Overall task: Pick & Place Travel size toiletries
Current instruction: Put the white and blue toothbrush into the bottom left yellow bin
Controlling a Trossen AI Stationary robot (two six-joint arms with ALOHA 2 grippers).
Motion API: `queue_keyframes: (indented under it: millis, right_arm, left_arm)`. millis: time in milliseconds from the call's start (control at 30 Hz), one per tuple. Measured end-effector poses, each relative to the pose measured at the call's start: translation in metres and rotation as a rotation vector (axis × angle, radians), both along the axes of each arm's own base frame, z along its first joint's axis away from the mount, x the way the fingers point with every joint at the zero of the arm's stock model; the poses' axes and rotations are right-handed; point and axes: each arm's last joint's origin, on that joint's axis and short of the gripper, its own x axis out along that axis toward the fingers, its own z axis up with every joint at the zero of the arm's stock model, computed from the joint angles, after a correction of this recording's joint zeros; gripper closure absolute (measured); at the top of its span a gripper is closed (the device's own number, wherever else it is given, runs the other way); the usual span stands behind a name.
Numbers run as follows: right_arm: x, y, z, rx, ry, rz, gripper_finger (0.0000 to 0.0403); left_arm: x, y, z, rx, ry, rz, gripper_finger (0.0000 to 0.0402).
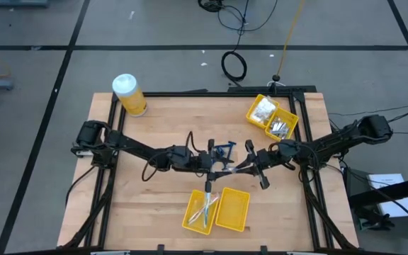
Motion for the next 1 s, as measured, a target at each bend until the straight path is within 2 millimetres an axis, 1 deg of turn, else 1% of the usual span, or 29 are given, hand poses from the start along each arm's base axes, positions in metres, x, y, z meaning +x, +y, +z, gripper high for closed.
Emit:
queue_keyframes:
  millis: [533, 667, 767, 867, 1000]
  right_arm:
    - [0.000, 0.000, 0.000, 0.000, 0.000, -0.003, 0.0388]
    - [0.000, 0.000, 0.000, -0.001, -0.001, -0.003, 0.0388]
    - [0.000, 0.000, 0.000, -0.008, -0.002, -0.003, 0.0388]
    - [0.000, 0.000, 0.000, -0.011, 0.001, -0.002, 0.0388]
    - [0.000, 0.000, -0.001, -0.013, 0.010, -0.001, 0.0388]
  left_arm:
    - [0.000, -0.001, 0.001, -0.027, -0.004, -0.004, 0.0238]
    - [0.008, -0.003, -0.009, -0.032, 0.017, -0.005, 0.0238]
    - [0.019, -0.005, -0.015, -0.023, 0.021, 0.007, 0.0238]
    - [0.027, -0.005, -0.010, -0.025, -0.002, 0.014, 0.0238]
    - [0.028, -0.006, -0.008, 0.008, -0.013, 0.017, 0.0238]
